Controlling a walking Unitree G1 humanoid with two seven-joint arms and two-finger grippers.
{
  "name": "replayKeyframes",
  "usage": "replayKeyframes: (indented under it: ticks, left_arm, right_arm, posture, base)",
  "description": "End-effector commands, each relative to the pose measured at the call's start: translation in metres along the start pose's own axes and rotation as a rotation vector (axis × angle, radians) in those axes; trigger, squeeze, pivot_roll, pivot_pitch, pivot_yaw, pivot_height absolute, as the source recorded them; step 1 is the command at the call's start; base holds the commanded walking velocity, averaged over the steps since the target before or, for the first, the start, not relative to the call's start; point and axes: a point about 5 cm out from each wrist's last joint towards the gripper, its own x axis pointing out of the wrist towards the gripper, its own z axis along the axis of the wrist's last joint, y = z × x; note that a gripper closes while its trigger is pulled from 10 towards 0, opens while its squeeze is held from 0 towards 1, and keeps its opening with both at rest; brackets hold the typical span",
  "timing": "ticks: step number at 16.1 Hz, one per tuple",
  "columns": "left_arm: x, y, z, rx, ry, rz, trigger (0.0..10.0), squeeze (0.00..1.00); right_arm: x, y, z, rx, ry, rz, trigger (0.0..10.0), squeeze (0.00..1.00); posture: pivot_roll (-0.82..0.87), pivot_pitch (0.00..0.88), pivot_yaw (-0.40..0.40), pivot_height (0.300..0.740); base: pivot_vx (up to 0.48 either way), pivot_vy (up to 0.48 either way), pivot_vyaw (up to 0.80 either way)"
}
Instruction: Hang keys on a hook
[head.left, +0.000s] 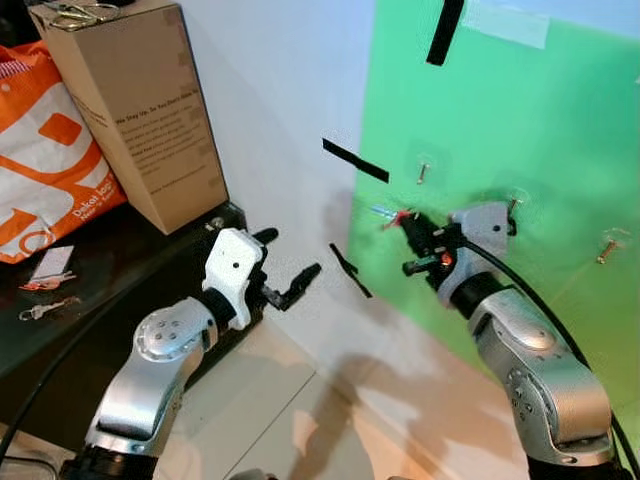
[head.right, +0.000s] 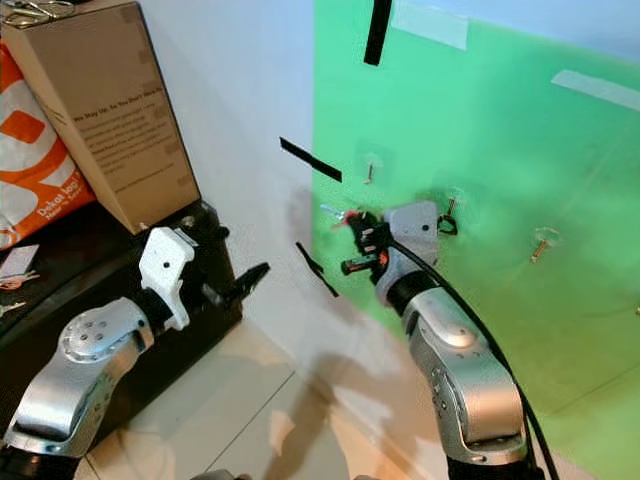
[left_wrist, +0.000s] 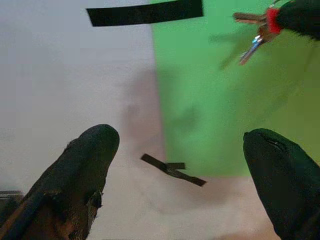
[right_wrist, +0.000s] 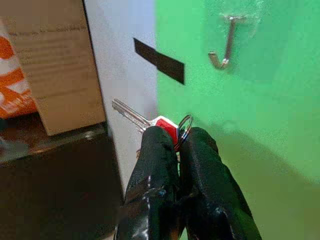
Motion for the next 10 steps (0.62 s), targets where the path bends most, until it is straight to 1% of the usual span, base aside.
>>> replayKeyframes:
  ticks: [1,2,4,6,8,10]
  left_arm:
    - [-0.001,-0.004,0.003,-0.004,-0.005,-0.036,10.0,0.03]
    - [-0.003,-0.007,0.004,-0.025,-0.012,-0.082,10.0,0.03]
    - [-0.006,-0.011,0.005,-0.050,-0.007,-0.140,10.0,0.03]
    - [-0.010,-0.013,0.004,-0.066,0.006,-0.174,10.0,0.03]
    - [-0.013,-0.013,0.003,-0.070,0.015,-0.184,10.0,0.03]
    - [-0.014,-0.013,0.003,-0.073,0.021,-0.192,10.0,0.03]
  right_arm:
    - [0.000,0.000,0.010,0.012,-0.029,0.008,10.0,0.00]
    - [0.001,-0.001,0.012,0.049,-0.032,0.001,10.0,0.00]
    - [0.002,-0.001,0.016,0.077,-0.044,-0.004,10.0,0.00]
    - [0.003,-0.002,0.024,0.115,-0.075,-0.011,10.0,0.00]
    - [0.004,-0.001,0.029,0.149,-0.093,-0.007,10.0,0.00]
    - [0.006,0.002,0.031,0.152,-0.095,0.012,10.0,0.00]
  posture:
    - [-0.04,0.000,0.021,0.740]
    - [-0.04,0.000,0.021,0.740]
    - [-0.04,0.000,0.022,0.740]
    - [-0.04,0.000,0.025,0.740]
    - [-0.04,0.000,0.027,0.740]
    - [-0.04,0.000,0.029,0.740]
  base:
    - [0.000,0.000,0.00]
    - [0.000,0.000,0.00]
    - [0.000,0.000,0.00]
    - [0.000,0.000,0.00]
    - [0.000,0.000,0.00]
    - [0.000,0.000,0.00]
